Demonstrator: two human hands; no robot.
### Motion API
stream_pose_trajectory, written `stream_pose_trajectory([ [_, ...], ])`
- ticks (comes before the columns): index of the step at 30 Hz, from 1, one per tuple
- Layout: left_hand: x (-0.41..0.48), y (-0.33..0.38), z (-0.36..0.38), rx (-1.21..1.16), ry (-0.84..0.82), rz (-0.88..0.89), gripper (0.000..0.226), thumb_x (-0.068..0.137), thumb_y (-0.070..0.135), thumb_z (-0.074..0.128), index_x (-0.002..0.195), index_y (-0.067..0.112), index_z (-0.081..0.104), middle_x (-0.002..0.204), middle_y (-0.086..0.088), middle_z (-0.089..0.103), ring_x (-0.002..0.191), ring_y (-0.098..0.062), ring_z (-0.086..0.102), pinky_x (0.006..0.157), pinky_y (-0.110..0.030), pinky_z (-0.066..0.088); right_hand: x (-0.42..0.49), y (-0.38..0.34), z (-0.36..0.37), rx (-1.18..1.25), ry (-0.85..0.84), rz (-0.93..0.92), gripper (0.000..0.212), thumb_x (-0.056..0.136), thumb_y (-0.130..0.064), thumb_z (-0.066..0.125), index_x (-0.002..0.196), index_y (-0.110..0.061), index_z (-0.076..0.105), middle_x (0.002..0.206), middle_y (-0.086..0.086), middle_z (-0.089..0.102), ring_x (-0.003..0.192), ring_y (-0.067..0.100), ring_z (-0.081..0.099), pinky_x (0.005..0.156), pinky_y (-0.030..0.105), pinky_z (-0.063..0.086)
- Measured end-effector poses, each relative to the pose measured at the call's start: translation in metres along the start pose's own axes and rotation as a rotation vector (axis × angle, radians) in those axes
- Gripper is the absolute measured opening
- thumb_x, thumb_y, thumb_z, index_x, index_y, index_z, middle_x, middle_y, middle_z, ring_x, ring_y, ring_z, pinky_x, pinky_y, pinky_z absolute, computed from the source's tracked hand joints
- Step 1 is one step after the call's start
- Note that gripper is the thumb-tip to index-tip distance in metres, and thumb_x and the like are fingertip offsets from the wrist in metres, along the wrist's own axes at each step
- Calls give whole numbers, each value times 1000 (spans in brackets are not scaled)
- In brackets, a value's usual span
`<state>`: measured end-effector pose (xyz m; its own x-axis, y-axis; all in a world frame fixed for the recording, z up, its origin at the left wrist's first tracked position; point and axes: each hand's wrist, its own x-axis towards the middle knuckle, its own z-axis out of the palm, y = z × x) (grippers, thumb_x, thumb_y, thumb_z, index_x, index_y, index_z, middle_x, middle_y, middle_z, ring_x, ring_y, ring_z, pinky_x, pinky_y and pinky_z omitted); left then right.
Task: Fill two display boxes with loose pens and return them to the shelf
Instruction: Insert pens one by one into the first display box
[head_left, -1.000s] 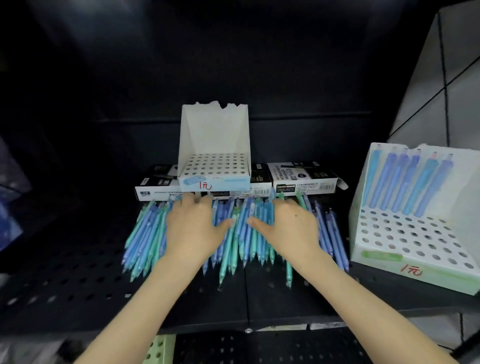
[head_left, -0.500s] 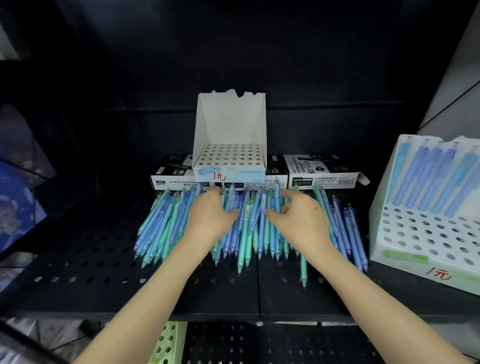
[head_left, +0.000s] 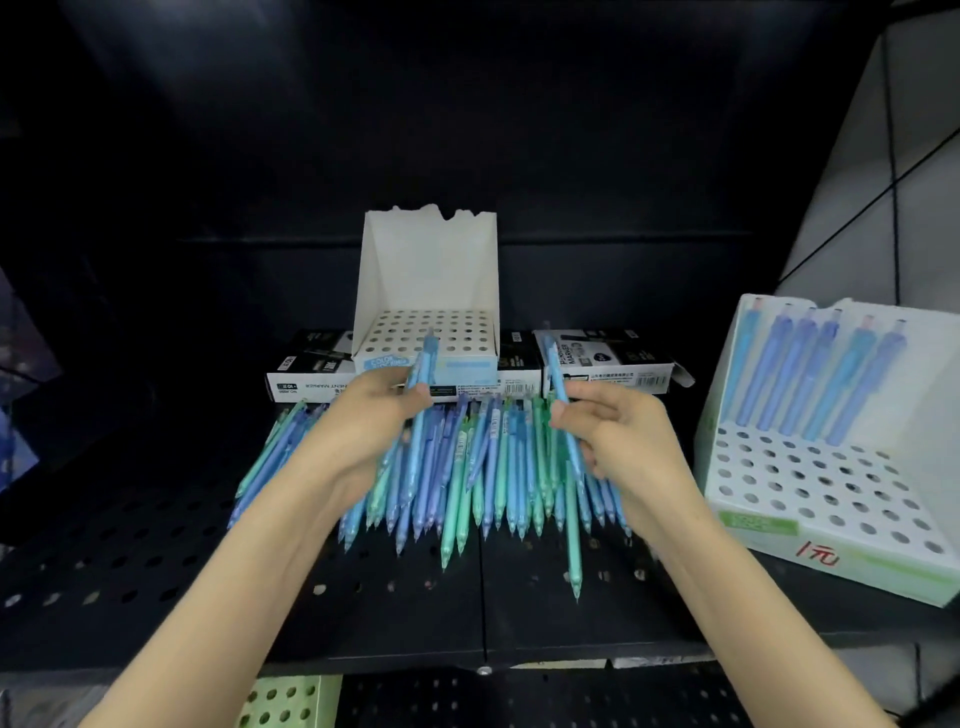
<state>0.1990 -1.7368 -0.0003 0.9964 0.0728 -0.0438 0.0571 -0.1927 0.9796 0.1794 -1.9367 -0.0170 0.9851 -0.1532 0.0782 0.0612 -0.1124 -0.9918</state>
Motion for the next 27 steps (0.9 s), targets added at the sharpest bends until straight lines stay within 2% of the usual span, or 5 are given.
stream_pose_trajectory([
  [2, -1, 8, 10, -116, -46, 0, 47, 93, 12, 52, 138, 6, 39, 124, -14, 56, 108, -28, 56, 94, -41, 47, -8, -6, -13, 26, 5, -33, 17, 87, -10, 62, 103, -15, 63, 83, 5, 70, 45, 2, 45, 44, 15, 36],
  [5, -8, 21, 34, -366, -171, -25, 39, 95, 3, 46, 133, 8, 40, 82, -8, 54, 67, -16, 51, 57, -26, 49, -19, -15, -36, 29, 50, -91, 12, 92, -12, 56, 101, -15, 62, 76, -1, 71, 47, 7, 45, 43, 22, 37],
  [9, -15, 36, 72, -465, -294, 10, 29, 96, 4, 45, 124, 9, 44, 80, -6, 50, 61, -13, 47, 41, -18, 42, -31, -20, -75, -16, 241, -211, 9, 93, -19, 55, 91, -15, 62, 75, 0, 72, 48, 11, 50, 44, 27, 42],
  [17, -25, 49, 143, -331, -389, 283, 29, 96, 9, 45, 123, 21, 45, 83, 2, 55, 64, -8, 49, 46, -17, 40, -34, -18, -170, -438, 695, -345, 14, 93, -19, 54, 100, -12, 64, 75, -5, 65, 54, 6, 61, 54, 22, 54],
  [27, -32, 43, 166, -267, -474, 279, 33, 96, 11, 47, 127, 23, 46, 94, 1, 58, 67, -8, 53, 53, -20, 47, -13, -10, -179, -642, 708, -296, 21, 92, -9, 53, 113, -10, 53, 82, -6, 57, 72, 13, 64, 65, 40, 57],
])
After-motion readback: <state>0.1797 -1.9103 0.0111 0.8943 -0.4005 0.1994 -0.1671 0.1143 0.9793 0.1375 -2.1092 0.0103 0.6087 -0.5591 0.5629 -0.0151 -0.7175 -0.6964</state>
